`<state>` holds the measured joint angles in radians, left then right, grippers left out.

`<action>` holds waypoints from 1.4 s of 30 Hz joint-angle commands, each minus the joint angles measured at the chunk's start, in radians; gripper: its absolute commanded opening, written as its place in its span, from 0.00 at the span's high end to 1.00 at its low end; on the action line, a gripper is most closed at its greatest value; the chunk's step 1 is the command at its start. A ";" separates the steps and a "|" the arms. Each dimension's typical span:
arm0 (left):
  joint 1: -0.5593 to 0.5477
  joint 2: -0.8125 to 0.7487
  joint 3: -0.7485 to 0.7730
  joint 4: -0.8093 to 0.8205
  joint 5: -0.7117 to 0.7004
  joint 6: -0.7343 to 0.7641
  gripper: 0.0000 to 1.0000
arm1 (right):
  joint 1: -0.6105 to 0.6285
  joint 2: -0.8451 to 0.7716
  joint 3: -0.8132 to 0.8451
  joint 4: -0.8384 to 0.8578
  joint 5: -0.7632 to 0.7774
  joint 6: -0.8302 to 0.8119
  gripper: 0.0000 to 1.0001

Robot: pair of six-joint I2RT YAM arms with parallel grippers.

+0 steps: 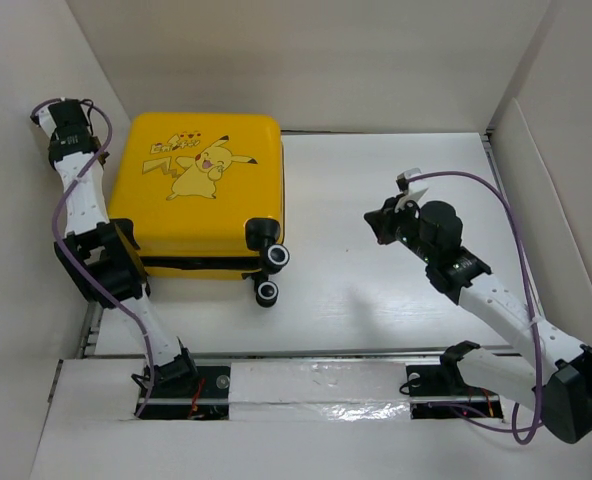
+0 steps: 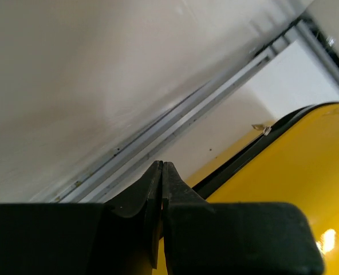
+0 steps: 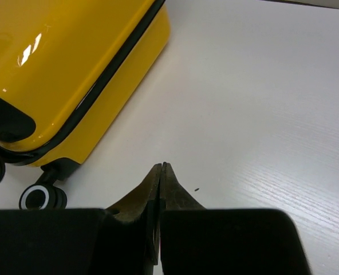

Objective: Pack the luggage

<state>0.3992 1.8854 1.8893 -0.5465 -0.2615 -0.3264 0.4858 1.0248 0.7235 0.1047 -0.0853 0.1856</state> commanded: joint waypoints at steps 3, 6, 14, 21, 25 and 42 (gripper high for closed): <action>-0.032 0.044 -0.030 0.036 0.015 0.035 1.00 | 0.010 0.009 0.048 0.032 0.045 -0.023 1.00; -0.033 0.063 -0.129 0.082 0.056 0.023 1.00 | 0.010 0.029 0.051 0.032 0.045 -0.021 1.00; -0.076 0.011 -0.467 0.258 0.169 -0.065 1.00 | 0.019 0.006 0.050 -0.016 0.222 -0.005 1.00; -0.160 -0.183 -0.843 0.514 0.306 -0.255 1.00 | -0.013 -0.063 0.030 -0.042 0.360 0.017 0.87; -0.253 -0.290 -0.940 0.589 0.294 -0.338 1.00 | -0.059 -0.066 0.031 -0.059 0.380 0.021 0.75; -0.396 -0.770 -1.440 0.855 0.289 -0.473 1.00 | -0.289 0.104 0.232 -0.080 -0.064 0.054 0.04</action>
<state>0.0631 1.1427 0.5083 0.3058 -0.0795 -0.7761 0.2039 1.0916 0.8352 -0.0051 0.0128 0.2264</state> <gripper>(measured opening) 0.003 0.954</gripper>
